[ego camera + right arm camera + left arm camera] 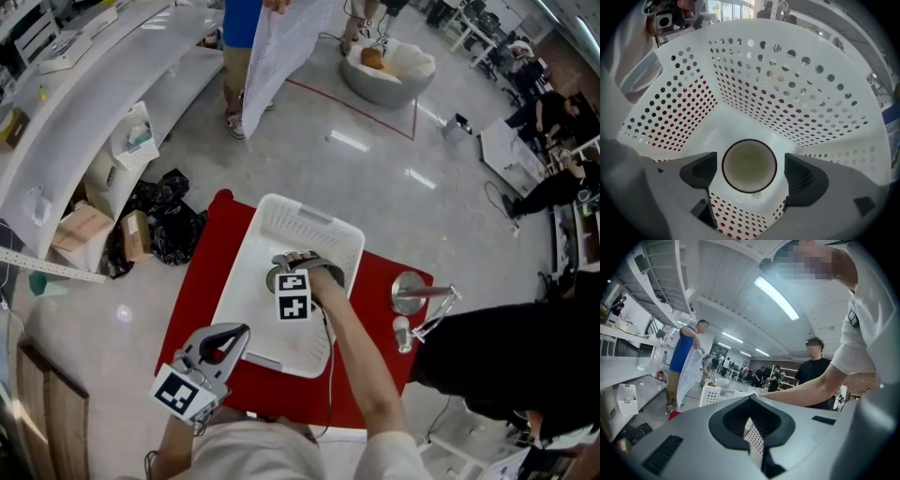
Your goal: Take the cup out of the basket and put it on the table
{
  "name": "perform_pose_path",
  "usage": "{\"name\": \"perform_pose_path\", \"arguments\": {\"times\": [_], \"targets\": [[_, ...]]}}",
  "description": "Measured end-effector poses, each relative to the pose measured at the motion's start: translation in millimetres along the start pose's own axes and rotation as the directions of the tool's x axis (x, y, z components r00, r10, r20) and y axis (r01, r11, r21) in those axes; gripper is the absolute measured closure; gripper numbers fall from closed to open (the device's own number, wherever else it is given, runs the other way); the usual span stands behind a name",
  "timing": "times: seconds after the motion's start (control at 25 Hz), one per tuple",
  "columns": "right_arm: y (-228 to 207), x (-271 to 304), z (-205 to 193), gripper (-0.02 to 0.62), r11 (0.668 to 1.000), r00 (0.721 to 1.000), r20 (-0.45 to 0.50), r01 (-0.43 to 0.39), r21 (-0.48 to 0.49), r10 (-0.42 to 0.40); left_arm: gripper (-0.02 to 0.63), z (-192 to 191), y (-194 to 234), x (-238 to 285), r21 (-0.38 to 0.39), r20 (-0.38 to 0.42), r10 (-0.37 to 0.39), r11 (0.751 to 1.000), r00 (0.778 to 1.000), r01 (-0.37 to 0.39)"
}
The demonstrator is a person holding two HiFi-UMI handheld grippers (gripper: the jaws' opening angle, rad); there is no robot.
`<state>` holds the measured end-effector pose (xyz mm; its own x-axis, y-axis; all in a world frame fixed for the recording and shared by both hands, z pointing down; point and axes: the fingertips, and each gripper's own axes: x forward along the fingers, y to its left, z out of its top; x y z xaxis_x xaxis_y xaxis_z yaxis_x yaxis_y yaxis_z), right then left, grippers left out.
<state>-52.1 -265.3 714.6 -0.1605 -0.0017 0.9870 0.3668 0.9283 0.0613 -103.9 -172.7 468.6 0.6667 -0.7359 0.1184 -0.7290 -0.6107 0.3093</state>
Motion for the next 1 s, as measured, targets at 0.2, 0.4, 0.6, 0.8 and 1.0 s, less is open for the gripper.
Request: {"name": "perform_pose_path", "arguments": {"times": [0.2,0.4,0.6,0.8,1.0], "targets": [[-3,9,-3,0.167,0.999,1.0,0.002,-0.009,0.033,0.009,0.595,-3,0,2,-0.005,-0.005,-0.001,1.0,1.0,0.001],[-1,19,-7,0.167,0.999,0.999,-0.017,-0.039,0.037,0.04,0.595,-4,3,2,-0.011,-0.005,0.001,1.0,1.0,-0.001],[-2,26,-13,0.17,0.999,0.998,-0.046,-0.036,0.032,0.037,0.595,-6,5,3,-0.013,-0.013,0.007,1.0,1.0,-0.007],[0,28,-14,0.181,0.999,0.999,-0.029,-0.035,0.03,0.036,0.595,-7,4,5,-0.011,-0.015,0.006,1.0,1.0,-0.006],[-4,28,-12,0.183,0.998,0.999,-0.026,-0.042,0.04,0.044,0.595,-6,9,5,-0.007,-0.017,0.004,1.0,1.0,-0.004]]}}
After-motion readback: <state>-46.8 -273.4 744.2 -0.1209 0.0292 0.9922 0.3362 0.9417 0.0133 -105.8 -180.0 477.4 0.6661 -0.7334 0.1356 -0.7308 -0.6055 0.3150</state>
